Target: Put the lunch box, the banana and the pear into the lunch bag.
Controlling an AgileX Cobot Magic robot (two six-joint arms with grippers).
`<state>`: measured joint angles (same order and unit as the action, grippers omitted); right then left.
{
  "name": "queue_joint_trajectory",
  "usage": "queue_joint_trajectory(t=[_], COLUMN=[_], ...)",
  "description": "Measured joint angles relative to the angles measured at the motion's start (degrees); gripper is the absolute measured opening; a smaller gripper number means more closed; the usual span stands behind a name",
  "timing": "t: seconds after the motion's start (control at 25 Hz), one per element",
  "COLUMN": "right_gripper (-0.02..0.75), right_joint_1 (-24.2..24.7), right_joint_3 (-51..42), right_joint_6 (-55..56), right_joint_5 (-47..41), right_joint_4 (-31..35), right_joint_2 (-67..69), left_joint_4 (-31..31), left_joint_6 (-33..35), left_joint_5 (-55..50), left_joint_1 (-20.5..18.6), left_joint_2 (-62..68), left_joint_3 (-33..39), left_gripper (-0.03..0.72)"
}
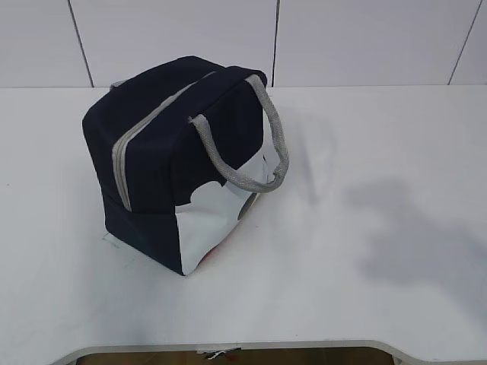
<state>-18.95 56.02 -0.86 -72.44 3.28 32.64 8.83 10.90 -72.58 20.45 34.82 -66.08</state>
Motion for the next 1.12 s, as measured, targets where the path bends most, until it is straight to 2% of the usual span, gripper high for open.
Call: queue_joint_trajectory(t=[0.32, 0.68, 0.92, 1.12], right_gripper=[0.416, 0.416, 0.416, 0.415], right_joint_1=[0.00, 0.00, 0.00, 0.00], right_joint_3=[-6.84, -16.29, -19.57, -23.92], right_joint_6=[-0.32, -1.25, -1.25, -1.25], right_joint_5=[-0.23, -0.55, -0.64, 1.34], right_joint_4=[-1.19, -5.21, -6.18, -6.66], right_joint_2=[-12.59, -25.97, -32.41, -33.67], left_joint_4=[0.01, -1.10, -1.14, -1.48], left_joint_6=[0.00, 0.00, 0.00, 0.00], left_joint_5=[0.00, -0.76, -0.73, 4.01], left_joint_1=[0.00, 0.00, 0.00, 0.00], left_joint_2=[-12.88, -34.37, -34.29, -34.29], left_joint_3=[4.50, 17.07, 22.23, 26.03], left_gripper=[0.360, 0.360, 0.358, 0.358])
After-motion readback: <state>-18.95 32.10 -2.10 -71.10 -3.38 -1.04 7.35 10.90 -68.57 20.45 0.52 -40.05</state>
